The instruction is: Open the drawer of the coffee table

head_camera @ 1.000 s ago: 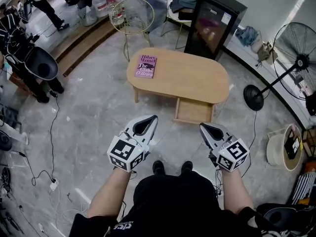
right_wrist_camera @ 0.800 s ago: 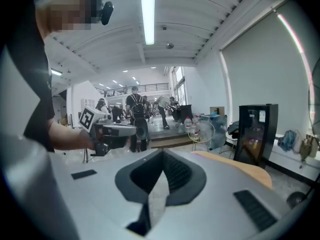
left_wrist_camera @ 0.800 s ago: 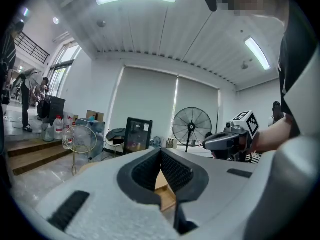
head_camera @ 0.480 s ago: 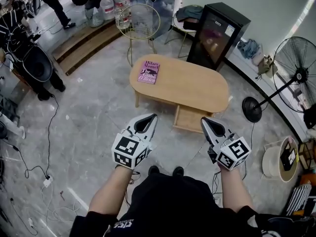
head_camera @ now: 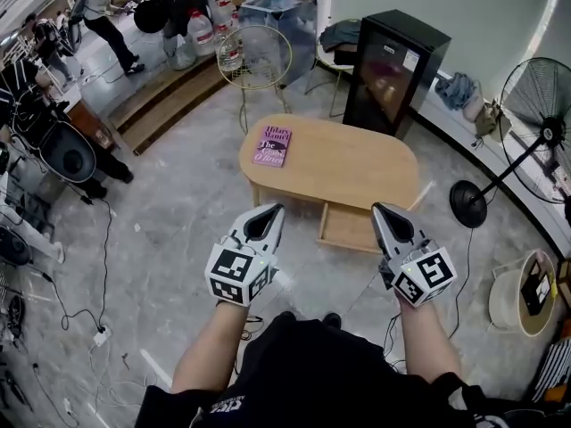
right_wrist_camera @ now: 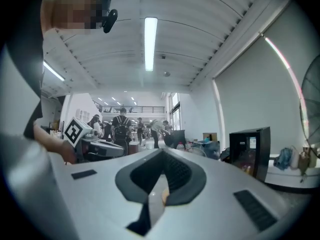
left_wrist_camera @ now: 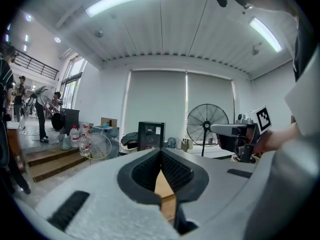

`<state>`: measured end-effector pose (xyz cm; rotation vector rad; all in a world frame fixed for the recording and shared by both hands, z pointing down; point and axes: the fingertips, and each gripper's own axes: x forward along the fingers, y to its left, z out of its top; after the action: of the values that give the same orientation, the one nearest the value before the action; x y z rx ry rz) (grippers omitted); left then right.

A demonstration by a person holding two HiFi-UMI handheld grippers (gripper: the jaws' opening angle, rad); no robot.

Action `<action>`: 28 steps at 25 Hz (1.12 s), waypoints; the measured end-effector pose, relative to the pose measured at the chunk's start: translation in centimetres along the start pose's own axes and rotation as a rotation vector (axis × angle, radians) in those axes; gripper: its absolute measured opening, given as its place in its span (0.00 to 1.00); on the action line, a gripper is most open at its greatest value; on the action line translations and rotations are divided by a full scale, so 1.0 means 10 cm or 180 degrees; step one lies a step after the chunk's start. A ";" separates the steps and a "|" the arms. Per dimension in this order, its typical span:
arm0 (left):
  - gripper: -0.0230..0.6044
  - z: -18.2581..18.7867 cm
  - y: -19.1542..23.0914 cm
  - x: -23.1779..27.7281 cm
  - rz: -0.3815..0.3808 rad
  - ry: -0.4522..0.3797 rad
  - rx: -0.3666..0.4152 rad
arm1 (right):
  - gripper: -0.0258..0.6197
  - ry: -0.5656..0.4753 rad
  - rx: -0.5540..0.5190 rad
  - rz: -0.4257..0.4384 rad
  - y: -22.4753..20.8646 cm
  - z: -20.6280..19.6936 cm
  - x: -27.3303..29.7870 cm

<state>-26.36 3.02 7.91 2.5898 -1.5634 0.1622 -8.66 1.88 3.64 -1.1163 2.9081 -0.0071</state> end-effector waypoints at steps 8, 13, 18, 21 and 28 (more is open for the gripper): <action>0.04 0.21 0.08 0.28 0.0060 -0.0023 0.0225 | 0.04 -0.0160 0.0069 -0.0280 -0.41 0.15 -0.17; 0.04 0.34 0.08 0.36 0.0065 -0.0077 0.0239 | 0.04 -0.0144 0.0028 -0.0221 -0.40 0.15 -0.20; 0.04 0.39 0.08 0.42 0.0057 -0.0106 0.0252 | 0.04 -0.0098 -0.0007 -0.0054 -0.31 0.16 -0.14; 0.04 0.34 0.09 0.40 0.0090 -0.0110 0.0174 | 0.04 -0.0075 -0.0028 -0.0019 -0.29 0.16 -0.11; 0.04 0.22 0.10 0.36 0.0132 -0.0077 0.0107 | 0.04 0.0004 -0.0029 0.0012 -0.26 0.08 -0.12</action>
<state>-25.54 -0.91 6.32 2.5953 -1.6374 0.1629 -5.99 0.78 2.91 -1.1127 2.9142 0.0057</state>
